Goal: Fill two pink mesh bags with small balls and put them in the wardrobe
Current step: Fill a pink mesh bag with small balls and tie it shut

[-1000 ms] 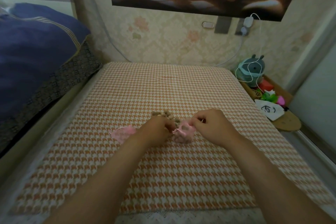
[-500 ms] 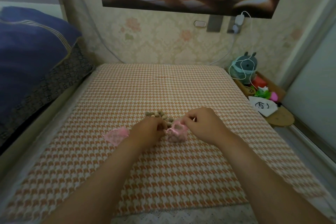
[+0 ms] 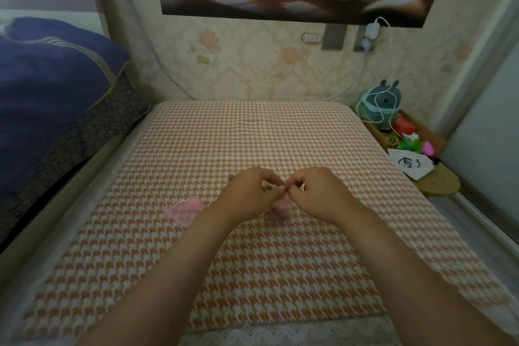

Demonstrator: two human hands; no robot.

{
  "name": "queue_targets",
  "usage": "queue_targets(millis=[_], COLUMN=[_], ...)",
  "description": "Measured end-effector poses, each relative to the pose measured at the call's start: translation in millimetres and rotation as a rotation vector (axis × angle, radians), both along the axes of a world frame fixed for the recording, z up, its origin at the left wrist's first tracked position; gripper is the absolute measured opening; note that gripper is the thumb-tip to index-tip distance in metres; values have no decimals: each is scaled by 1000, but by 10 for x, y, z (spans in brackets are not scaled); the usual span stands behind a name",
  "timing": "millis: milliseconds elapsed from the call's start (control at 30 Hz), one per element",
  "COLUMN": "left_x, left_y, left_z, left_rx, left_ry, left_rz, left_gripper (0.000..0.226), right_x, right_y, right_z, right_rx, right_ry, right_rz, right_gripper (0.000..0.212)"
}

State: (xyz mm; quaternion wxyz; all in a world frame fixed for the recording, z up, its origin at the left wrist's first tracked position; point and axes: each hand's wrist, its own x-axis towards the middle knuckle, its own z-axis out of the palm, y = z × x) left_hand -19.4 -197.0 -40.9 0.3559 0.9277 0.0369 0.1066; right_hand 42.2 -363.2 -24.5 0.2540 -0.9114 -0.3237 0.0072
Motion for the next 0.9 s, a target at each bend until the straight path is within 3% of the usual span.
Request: queue_targets(millis=[267, 533, 733, 900], left_x=[-39, -196, -396, -434], left_y=[-13, 231, 534, 631], left_z=[86, 175, 178, 150], left_rx=[26, 32, 50, 69], left_ry=[75, 10, 21, 51], left_rz=[69, 225, 282, 241], left_gripper=[24, 20, 22, 21], right_x=[0, -40, -61, -56], right_y=[39, 243, 456, 645], right_z=[2, -53, -252, -419], right_rx=[25, 355, -65, -171], right_ry=[-7, 162, -32, -93], right_rz=[15, -17, -14, -19], right_gripper=[24, 24, 22, 28])
